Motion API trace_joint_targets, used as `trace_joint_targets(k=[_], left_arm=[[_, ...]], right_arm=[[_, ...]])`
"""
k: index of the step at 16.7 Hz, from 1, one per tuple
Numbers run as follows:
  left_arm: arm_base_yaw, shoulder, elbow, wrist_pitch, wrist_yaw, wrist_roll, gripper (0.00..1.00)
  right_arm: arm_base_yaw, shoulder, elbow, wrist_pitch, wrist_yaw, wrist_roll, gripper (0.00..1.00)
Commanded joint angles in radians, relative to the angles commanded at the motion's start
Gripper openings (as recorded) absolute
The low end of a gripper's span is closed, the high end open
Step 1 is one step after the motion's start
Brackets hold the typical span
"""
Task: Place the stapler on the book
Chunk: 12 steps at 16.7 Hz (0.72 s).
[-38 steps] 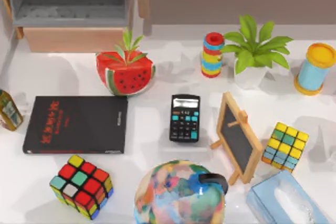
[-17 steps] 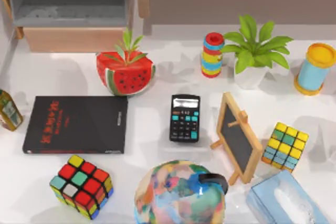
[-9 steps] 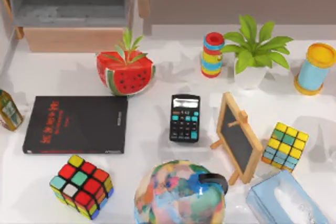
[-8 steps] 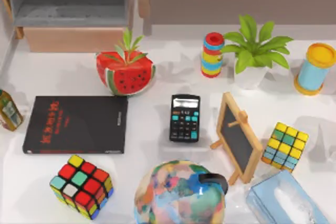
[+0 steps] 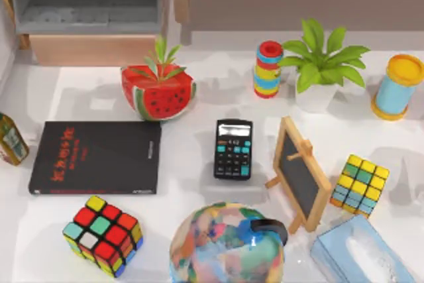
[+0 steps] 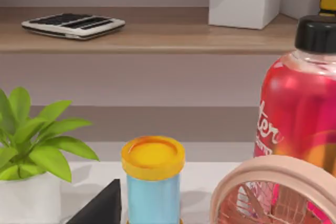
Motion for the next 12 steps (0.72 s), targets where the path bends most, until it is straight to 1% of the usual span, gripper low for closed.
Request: trace_joint_targets(k=[4, 8, 12], left_arm=[[-0.178, -0.08, -0.175, 0.073, -0.02, -0.127, 0.0], [-0.355, -0.105, -0.332, 0.143, -0.04, -0.24, 0.0], [-0.473, -0.09, -0.457, 0.181, -0.047, -0.324, 0.0]], right_arm=[[0.0, 0.0, 0.0, 0.0, 0.0, 0.0, 1.0], [0.0, 0.0, 0.0, 0.0, 0.0, 0.0, 1.0], [0.0, 0.0, 0.0, 0.0, 0.0, 0.0, 1.0]])
